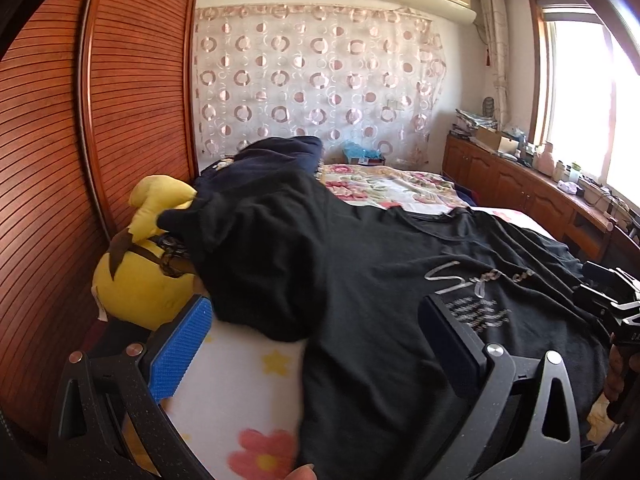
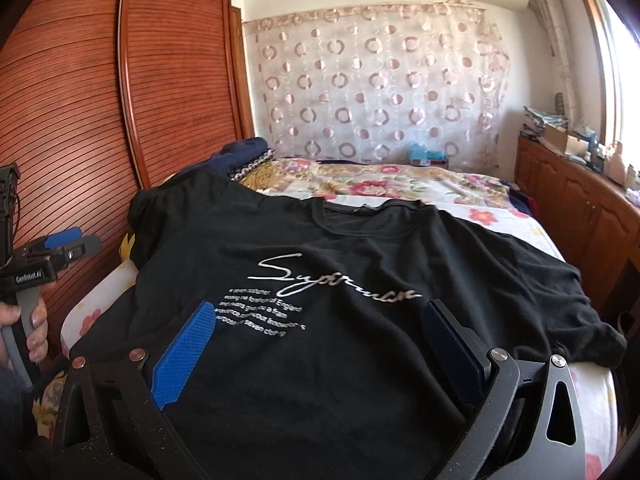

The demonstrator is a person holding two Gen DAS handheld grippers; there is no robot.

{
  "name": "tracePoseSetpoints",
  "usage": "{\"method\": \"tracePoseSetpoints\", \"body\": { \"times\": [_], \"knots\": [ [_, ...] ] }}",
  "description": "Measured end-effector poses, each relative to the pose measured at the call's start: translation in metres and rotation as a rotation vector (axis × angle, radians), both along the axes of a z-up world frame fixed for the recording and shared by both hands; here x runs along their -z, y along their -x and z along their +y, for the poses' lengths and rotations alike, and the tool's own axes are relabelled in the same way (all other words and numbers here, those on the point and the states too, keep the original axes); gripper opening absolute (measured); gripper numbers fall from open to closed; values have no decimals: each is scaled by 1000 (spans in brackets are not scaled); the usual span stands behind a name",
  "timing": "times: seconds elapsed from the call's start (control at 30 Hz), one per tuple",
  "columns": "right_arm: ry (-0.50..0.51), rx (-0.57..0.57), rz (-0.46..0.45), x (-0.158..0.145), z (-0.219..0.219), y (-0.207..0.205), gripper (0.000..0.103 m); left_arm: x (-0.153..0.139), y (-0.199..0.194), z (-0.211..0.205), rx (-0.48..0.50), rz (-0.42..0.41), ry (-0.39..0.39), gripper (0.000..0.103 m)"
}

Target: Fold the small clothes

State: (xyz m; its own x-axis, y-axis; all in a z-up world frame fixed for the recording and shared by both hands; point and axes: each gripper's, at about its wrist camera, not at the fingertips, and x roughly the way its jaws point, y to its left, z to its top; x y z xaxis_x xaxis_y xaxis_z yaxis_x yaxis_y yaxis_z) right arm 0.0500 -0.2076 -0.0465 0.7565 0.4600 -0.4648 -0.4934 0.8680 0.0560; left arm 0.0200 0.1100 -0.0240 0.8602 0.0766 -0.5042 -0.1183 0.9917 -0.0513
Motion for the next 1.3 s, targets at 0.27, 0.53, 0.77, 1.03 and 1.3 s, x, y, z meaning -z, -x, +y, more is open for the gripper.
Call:
{"method": "tracePoseSetpoints", "body": {
  "times": [0.27, 0.53, 0.77, 1.03, 1.3],
  "knots": [
    [36, -80, 3, -3, 9, -20, 102, 15, -25, 53, -31, 53, 18, 90],
    [73, -157, 20, -5, 17, -32, 102, 20, -58, 94, -26, 90, 75, 66],
    [83, -191, 24, -8, 16, -44, 102, 18, -90, 119, -72, 125, 71, 45],
    [90, -206, 24, -6, 14, -41, 102, 28, -110, 125, -39, 169, 70, 33],
    [83, -184, 29, -7, 14, -44, 102, 18, -92, 108, -5, 118, 42, 5]
  ]
}}
